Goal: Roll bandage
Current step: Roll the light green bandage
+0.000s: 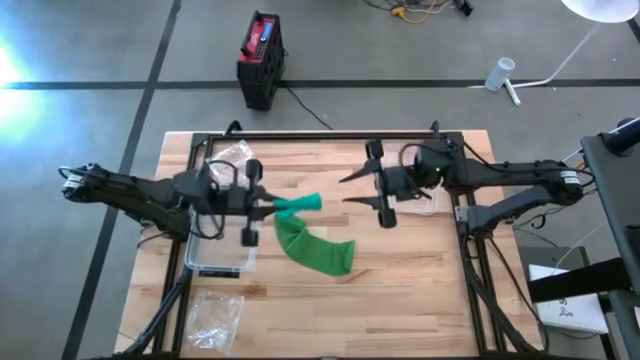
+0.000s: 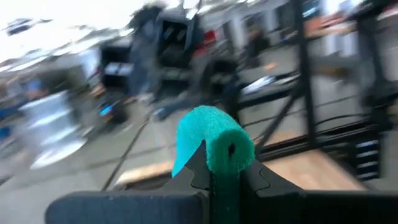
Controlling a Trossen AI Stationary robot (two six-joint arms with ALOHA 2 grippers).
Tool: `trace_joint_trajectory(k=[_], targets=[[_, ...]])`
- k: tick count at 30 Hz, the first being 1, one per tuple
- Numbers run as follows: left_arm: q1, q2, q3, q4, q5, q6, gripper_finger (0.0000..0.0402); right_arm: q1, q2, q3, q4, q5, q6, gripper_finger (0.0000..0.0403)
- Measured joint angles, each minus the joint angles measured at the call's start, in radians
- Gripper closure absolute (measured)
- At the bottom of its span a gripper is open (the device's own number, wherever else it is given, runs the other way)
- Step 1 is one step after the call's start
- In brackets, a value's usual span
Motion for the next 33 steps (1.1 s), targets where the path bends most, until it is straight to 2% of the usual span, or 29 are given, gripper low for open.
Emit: trace_joint_trajectory(k=[5, 10, 16, 21, 33], targets=[[0.0, -0.037, 0.0, -0.001, 0.104, 0.026, 0.0391, 0.057, 0.039, -0.072, 0.218, 0.002, 0.05, 0.0219], [0.0, -0.038, 0.0, -0.002, 0.135, 0.049, 0.0391, 0.075, 0.129, -0.063, 0.345, 0.044, 0.114, 0.0219], [0.001, -0.035, 0.0, -0.001, 0.135, 0.049, 0.039, 0.074, 0.2, -0.003, 0.317, 0.06, 0.134, 0.0219], [0.001, -0.036, 0.0, -0.002, 0.135, 0.043, 0.039, 0.074, 0.205, 0.017, 0.295, 0.111, 0.079, 0.0226], [0.001, -0.033, 0.0, -0.007, 0.127, -0.016, 0.039, 0.074, 0.207, 0.017, 0.289, 0.109, 0.069, 0.0241]])
